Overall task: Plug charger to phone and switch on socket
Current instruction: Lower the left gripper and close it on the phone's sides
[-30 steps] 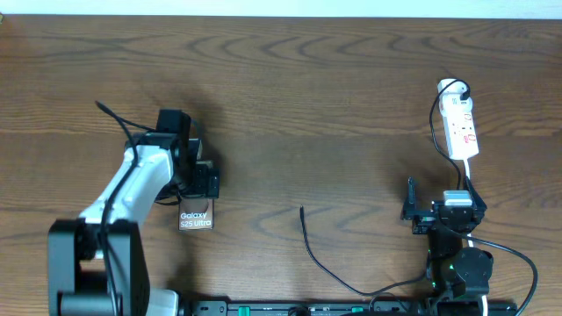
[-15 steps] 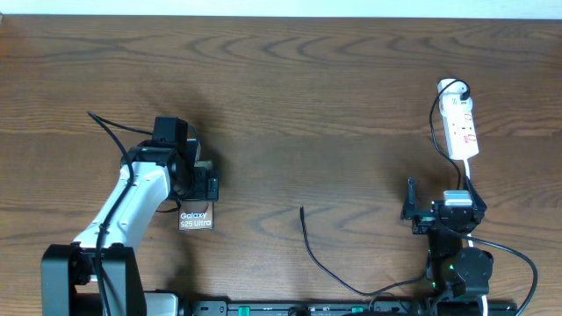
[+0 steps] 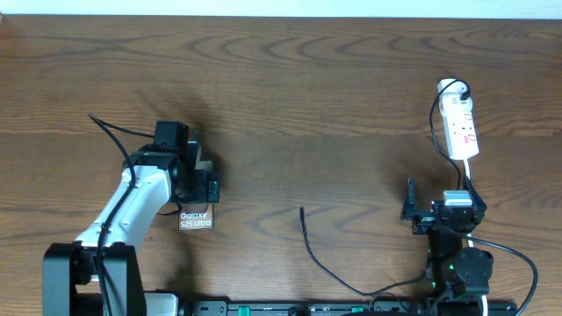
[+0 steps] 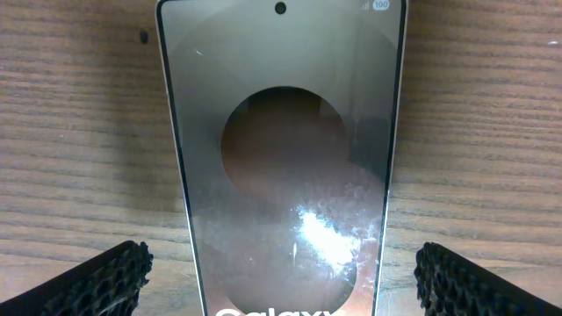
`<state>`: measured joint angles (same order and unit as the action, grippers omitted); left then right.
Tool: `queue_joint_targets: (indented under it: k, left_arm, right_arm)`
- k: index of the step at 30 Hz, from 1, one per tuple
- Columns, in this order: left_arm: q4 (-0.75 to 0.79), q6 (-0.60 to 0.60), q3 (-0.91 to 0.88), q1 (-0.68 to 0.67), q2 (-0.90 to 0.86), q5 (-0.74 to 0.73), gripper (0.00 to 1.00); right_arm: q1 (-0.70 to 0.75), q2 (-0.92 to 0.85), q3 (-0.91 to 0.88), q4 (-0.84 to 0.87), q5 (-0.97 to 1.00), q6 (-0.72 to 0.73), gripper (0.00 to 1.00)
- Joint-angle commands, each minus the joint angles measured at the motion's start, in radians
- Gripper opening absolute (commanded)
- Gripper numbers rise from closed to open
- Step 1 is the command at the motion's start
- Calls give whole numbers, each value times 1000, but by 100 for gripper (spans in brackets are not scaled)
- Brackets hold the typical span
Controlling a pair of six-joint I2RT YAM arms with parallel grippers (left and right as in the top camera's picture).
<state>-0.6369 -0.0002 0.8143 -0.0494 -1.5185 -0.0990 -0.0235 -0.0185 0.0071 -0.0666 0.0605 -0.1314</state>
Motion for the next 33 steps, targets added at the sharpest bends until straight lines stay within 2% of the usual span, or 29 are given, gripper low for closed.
queue_joint_targets:
  k: [1,19,33]
  left_arm:
    - [15,-4,-20,-2,3,2,99]
    - [86,-5,-45,-2,3,2,98]
    - [72,-43,-71,-2,3,2,98]
  right_arm:
    - [4,0,-2,-3,8,14,99]
    - [4,0,-2,-3,8,14,99]
    - [4,0,-2,-3,8,14,99]
